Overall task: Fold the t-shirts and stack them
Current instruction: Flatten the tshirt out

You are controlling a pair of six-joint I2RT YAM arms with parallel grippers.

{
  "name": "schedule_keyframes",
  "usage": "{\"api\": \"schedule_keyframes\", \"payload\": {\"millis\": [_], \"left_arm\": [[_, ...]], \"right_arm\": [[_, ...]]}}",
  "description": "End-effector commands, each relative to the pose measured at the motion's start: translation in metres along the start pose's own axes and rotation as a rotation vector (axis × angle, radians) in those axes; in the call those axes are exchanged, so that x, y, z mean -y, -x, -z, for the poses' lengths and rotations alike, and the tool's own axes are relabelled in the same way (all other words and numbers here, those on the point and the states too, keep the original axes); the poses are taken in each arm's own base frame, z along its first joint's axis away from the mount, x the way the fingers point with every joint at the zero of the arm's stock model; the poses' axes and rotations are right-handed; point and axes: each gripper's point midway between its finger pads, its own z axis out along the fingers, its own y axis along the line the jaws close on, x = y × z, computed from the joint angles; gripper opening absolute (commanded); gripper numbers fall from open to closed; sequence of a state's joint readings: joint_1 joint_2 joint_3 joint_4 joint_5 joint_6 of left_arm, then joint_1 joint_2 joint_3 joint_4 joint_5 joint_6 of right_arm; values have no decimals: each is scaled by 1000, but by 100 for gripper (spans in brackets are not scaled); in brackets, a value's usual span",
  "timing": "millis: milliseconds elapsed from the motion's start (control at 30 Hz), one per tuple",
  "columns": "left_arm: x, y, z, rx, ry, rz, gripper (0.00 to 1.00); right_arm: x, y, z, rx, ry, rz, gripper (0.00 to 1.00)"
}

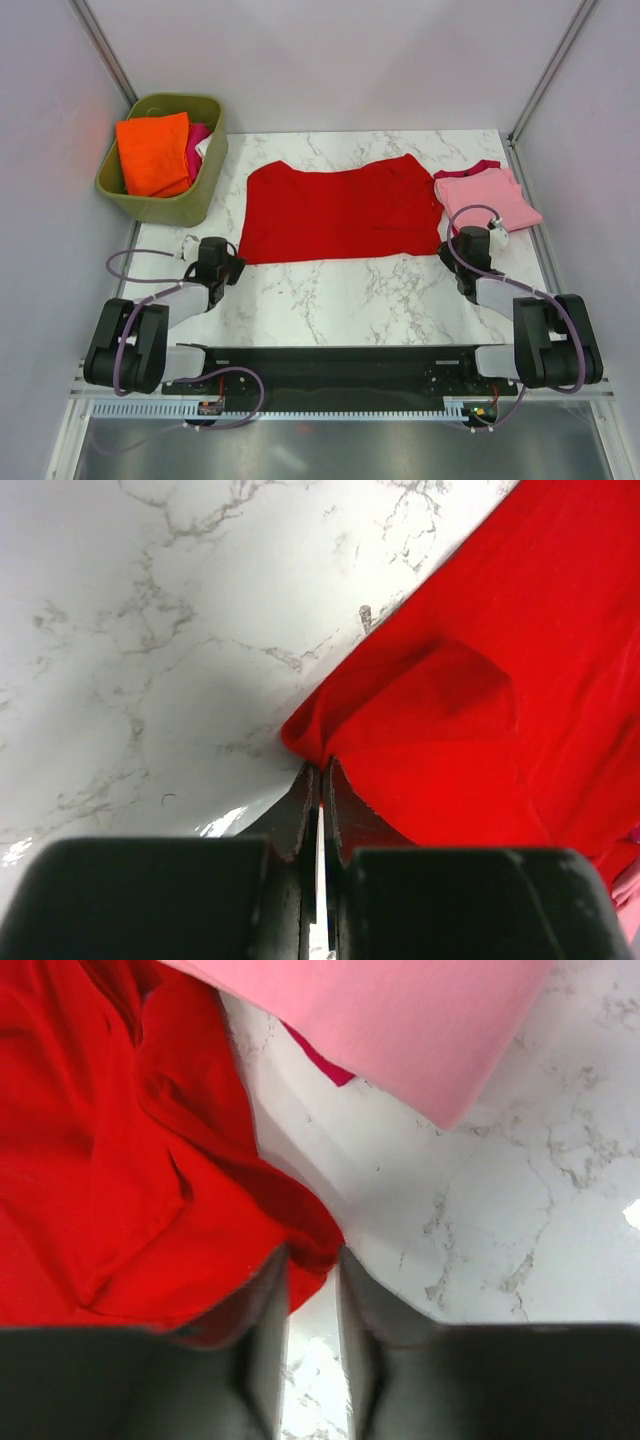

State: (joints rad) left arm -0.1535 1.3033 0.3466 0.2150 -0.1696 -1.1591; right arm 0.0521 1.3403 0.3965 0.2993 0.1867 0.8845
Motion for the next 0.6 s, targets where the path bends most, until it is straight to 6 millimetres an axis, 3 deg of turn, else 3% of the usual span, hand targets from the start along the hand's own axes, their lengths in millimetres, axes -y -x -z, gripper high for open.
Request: {"api": "schedule_keyframes", "payload": {"millis": [0,267,567], "left_arm": [[-6,17,2,86,53,14,2],[-2,20,5,95,40,-1,2],[2,18,2,78,43,-6,2]], "right_arm": [[-4,19,7,86,19,-22,44],[-9,14,18,83,84,-28,47],[-18,-4,5,15,122,-27,45]]}}
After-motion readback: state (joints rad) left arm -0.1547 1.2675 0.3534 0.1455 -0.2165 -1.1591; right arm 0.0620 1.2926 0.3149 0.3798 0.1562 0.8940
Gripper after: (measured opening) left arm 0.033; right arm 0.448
